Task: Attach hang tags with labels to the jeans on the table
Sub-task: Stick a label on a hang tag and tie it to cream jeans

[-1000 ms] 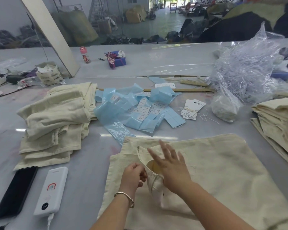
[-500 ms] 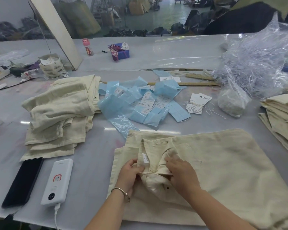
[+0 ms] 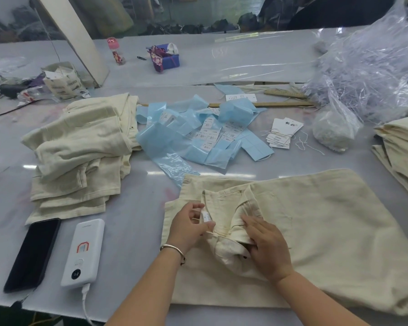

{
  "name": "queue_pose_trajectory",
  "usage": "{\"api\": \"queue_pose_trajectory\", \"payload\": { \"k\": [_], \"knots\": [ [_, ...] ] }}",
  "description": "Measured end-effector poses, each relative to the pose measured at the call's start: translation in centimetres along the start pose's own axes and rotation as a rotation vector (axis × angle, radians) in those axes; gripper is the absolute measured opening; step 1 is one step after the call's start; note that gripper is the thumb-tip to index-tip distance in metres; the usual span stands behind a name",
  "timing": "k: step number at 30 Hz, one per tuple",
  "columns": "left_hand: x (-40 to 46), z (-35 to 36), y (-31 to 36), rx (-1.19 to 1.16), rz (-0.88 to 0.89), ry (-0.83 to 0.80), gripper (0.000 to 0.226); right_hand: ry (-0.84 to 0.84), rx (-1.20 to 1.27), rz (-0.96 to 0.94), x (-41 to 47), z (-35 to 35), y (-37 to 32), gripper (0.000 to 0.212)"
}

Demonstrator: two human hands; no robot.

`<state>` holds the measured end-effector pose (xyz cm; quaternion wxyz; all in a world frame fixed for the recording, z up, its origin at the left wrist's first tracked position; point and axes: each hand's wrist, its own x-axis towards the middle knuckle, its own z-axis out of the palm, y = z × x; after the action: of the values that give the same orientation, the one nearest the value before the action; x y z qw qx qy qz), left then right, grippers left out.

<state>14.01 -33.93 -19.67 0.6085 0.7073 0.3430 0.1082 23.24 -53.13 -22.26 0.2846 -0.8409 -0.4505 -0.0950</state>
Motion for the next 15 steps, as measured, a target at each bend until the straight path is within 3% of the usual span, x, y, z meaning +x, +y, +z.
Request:
{"api": "queue_pose_trajectory", "payload": {
  "k": [4, 10, 15],
  "knots": [
    [0.62, -0.63, -0.01, -0.016, 0.038, -0.116, 0.051, 0.006, 0.0, 0.015, -0.02, 0.11, -0.08, 0.031],
    [0.91, -0.85, -0.53, -0.134, -0.011, -0.175, 0.042, 0.034, -0.016, 0.031, 0.04, 0.03, -0.33, 0.017],
    [0.84, -0.58, -0.85, -0.295, -0.043, -0.21, 0.037, 0.066, -0.023, 0.039, 0.09, 0.3, -0.55, 0.032]
  ]
}}
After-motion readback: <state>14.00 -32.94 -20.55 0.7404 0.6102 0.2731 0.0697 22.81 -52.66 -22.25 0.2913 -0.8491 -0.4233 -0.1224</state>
